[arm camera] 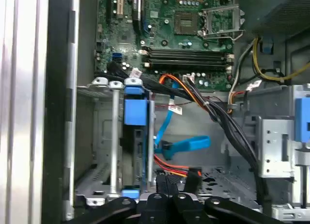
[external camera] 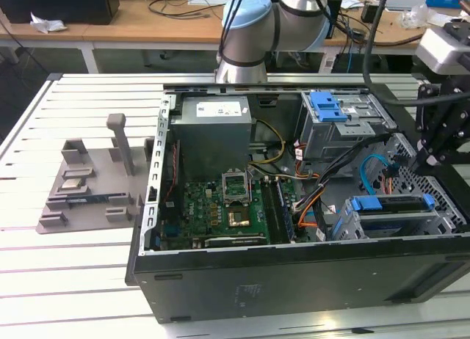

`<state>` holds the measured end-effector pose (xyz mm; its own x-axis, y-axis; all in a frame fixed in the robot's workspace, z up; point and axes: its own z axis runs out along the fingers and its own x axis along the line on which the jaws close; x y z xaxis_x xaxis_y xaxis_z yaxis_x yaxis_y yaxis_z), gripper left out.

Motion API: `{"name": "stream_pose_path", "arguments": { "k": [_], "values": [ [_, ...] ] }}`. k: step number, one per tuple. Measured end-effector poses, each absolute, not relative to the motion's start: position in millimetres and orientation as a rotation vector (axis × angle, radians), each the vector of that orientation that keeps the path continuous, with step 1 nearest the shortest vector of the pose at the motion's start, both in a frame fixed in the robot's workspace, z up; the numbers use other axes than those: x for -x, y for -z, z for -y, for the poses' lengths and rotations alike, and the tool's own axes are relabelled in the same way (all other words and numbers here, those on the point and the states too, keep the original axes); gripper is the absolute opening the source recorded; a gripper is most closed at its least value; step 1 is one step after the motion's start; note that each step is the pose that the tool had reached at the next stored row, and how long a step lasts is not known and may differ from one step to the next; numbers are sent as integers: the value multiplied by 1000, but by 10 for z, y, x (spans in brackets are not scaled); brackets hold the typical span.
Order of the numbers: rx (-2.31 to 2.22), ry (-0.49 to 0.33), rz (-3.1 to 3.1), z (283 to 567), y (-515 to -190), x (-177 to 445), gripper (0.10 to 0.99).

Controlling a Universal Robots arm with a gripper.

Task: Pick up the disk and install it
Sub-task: 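Insert the first disk wire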

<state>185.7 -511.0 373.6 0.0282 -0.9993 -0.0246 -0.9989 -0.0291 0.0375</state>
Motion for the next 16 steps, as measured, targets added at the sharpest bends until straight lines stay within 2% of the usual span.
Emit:
{"name": "stream_pose_path", "arguments": {
  "k": [2,4,5,6,16],
  "values": [
    [-2242,68,2179,4875,-3655,-1929,106],
    [-2242,68,2179,4873,-3650,-1928,114],
    [-2242,68,2179,4873,-3650,-1928,294],
    [-2242,68,2179,4873,-3650,-1928,361],
    [-2235,54,2174,4878,-3634,-1926,361]
  ]
}}
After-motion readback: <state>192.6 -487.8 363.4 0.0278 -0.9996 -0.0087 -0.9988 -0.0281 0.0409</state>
